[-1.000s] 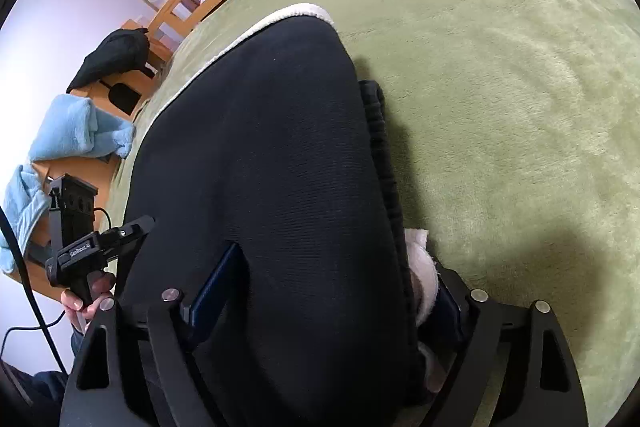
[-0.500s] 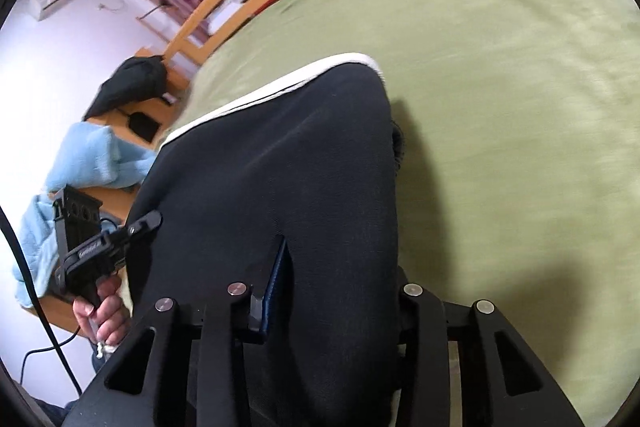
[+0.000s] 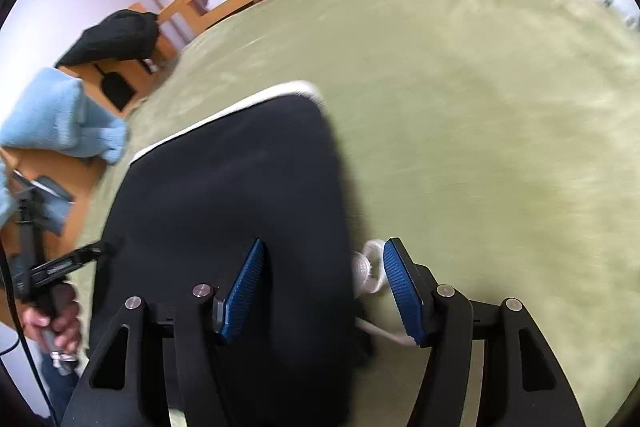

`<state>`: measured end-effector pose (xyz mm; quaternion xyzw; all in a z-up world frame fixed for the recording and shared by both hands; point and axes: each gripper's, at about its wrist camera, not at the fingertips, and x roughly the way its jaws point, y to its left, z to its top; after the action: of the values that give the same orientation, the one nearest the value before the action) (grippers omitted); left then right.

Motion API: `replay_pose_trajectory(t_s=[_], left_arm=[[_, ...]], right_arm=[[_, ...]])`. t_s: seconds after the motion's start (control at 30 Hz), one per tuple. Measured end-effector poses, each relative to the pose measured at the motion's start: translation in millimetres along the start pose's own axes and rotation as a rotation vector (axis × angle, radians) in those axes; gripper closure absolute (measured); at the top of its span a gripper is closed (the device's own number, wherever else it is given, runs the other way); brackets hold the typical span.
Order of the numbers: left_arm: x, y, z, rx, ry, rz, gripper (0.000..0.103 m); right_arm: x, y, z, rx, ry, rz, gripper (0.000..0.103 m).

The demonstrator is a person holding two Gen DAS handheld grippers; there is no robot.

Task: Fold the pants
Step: 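Release the bundle and pull both grippers back from it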

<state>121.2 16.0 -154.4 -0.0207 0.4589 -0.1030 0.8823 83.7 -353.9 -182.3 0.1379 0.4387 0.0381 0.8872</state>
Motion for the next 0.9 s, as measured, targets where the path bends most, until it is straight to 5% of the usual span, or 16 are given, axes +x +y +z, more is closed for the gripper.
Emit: replay_pose_trajectory(t_s=[0.23, 0.4, 0.5, 0.7, 0.9], left_arm=[[-39, -48, -44, 0.098, -0.057, -0.071, 0.028], [-22, -58, -109, 0.156, -0.009, 0.04, 0.027], [-33, -64, -116, 0.198, -0.021, 0.079, 0.027], [-74, -46, -100, 0.066, -0.104, -0.075, 0.026], [-41, -41, -98, 0.024, -0.03, -0.016, 0.025]], right_arm=[[-50, 34, -51, -0.173, -0.138, 0.039, 0.043], [-19, 35, -100, -0.215, -0.048, -0.061, 0.044], [-2, 35, -113, -0.173, 0.027, -0.092, 0.045], [-57, 28, -100, -0.127, -0.039, 0.033, 0.048], [-94, 33, -73, -0.124, -0.192, 0.083, 0.046]])
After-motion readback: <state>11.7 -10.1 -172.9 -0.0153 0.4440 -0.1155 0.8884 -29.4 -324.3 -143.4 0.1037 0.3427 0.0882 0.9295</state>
